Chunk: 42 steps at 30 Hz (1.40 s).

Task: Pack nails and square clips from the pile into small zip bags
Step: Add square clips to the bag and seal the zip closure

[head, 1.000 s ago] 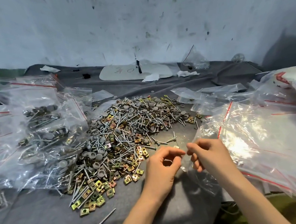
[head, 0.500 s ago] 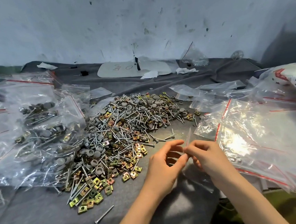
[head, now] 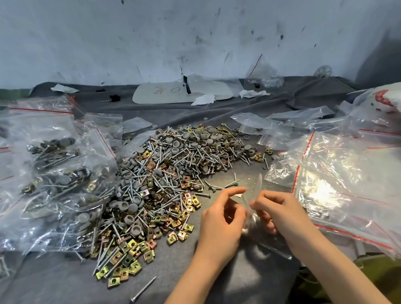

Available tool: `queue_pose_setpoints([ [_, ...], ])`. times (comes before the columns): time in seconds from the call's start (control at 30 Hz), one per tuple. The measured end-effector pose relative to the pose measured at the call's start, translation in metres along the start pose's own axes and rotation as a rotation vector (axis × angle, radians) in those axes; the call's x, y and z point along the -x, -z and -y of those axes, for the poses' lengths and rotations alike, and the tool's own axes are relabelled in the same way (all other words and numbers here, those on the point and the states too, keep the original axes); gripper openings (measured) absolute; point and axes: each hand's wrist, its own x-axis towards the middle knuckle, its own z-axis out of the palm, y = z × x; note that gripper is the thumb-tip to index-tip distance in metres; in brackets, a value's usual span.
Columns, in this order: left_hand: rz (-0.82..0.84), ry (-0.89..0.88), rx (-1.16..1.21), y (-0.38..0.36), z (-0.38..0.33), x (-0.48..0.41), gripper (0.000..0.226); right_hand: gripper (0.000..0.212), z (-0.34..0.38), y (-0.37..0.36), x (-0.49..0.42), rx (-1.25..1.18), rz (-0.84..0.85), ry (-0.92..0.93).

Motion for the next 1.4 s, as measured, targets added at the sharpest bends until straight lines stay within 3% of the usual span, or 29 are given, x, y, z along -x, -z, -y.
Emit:
queue_pose_setpoints([
  [0.17,-0.065,0.025,0.042,0.0,-0.002,0.001,0.028,0.024,-0.001,0.006,-0.002,0.096,-0.043,0.0],
  [0.37,0.048,-0.088,-0.183,0.0,-0.003,0.001,0.028,0.025,-0.001,0.005,-0.009,0.594,-0.227,0.163],
  [0.47,0.078,-0.099,-0.192,0.001,-0.006,0.002,0.032,0.043,0.004,0.007,-0.014,0.642,-0.214,0.258],
  [0.6,0.083,-0.134,-0.243,0.001,-0.007,0.003,0.029,0.014,0.014,0.016,-0.026,0.731,-0.262,0.372],
  [0.67,0.093,-0.149,-0.255,0.0,-0.008,0.003,0.023,0.019,0.018,0.021,-0.032,0.77,-0.256,0.342],
  [0.8,0.125,-0.141,-0.218,-0.002,-0.008,0.003,0.018,0.025,0.027,0.026,-0.043,0.858,-0.169,0.183],
  [0.87,0.08,-0.136,-0.168,0.0,-0.005,0.001,0.02,0.024,0.032,0.028,-0.048,0.827,0.072,0.044],
  [0.93,0.021,-0.166,-0.165,0.002,-0.004,0.0,0.026,0.009,0.042,0.034,-0.048,0.687,0.38,-0.096],
  [1.0,-0.002,-0.189,-0.186,0.002,-0.006,0.001,0.025,0.026,0.054,0.041,-0.052,0.539,0.503,-0.087],
  [1.1,0.0,-0.144,-0.182,0.0,-0.007,0.002,0.024,0.015,0.059,0.034,-0.071,0.482,0.311,0.13],
  [1.17,-0.003,-0.122,-0.158,0.0,-0.006,0.001,0.023,0.014,0.051,0.017,-0.084,0.728,0.195,0.26],
  [1.27,-0.009,-0.124,-0.181,0.002,-0.004,0.0,0.02,0.017,0.03,0.002,-0.098,1.136,0.276,0.336],
  [1.4,0.021,-0.065,-0.127,0.004,-0.002,-0.003,0.015,0.008,0.016,0.008,-0.103,1.162,0.243,0.38],
])
